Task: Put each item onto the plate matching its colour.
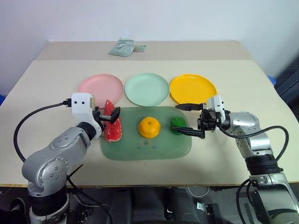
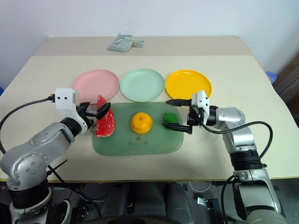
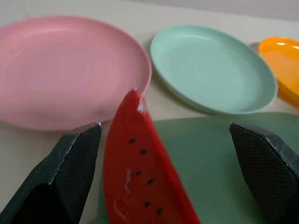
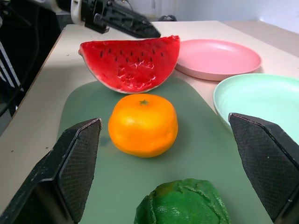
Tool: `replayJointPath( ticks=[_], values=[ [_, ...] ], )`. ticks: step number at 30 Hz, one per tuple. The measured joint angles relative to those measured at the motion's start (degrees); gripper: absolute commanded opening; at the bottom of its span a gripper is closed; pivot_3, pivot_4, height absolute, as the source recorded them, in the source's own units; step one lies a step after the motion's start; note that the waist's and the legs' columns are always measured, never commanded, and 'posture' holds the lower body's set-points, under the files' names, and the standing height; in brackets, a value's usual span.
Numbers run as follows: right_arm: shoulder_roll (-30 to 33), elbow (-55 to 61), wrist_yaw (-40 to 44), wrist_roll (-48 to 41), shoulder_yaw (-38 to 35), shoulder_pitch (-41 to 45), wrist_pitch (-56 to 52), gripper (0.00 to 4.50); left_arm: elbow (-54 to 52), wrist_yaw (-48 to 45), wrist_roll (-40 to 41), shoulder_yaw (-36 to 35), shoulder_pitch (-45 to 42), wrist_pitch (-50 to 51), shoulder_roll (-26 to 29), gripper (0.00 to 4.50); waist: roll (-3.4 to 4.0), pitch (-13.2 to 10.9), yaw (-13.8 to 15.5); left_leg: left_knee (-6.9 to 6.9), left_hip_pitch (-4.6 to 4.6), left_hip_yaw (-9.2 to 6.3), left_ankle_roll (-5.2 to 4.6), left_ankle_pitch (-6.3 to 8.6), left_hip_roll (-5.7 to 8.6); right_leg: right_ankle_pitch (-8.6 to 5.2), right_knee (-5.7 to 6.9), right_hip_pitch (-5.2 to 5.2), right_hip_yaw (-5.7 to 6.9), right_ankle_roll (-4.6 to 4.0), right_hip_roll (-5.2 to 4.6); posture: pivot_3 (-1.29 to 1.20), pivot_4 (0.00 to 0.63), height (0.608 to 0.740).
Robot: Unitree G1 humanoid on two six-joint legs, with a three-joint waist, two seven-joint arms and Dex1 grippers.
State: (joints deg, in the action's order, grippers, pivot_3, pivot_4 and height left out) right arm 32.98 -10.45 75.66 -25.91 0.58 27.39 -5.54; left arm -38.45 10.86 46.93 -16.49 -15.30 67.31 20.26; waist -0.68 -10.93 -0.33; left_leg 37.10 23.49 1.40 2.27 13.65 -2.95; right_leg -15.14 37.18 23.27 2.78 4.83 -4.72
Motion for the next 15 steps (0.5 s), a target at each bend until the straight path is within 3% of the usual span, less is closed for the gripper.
replayJointPath(
  ticks=[15],
  values=[
    [0.2, 0.4, -0.9, -0.2, -1.1, -0.9, -0.1, 4.47, 4.8, -1.9, -0.5, 0.8, -2.5, 4.7, -1.0, 4.5, -0.01, 0.0, -0.1, 0.0, -0.01, 0.0, 0.0, 0.0, 0.0, 0.0, 0.0, 0.0, 0.0, 0.0, 0.0, 0.0, 0.15, 0.74]
  ],
)
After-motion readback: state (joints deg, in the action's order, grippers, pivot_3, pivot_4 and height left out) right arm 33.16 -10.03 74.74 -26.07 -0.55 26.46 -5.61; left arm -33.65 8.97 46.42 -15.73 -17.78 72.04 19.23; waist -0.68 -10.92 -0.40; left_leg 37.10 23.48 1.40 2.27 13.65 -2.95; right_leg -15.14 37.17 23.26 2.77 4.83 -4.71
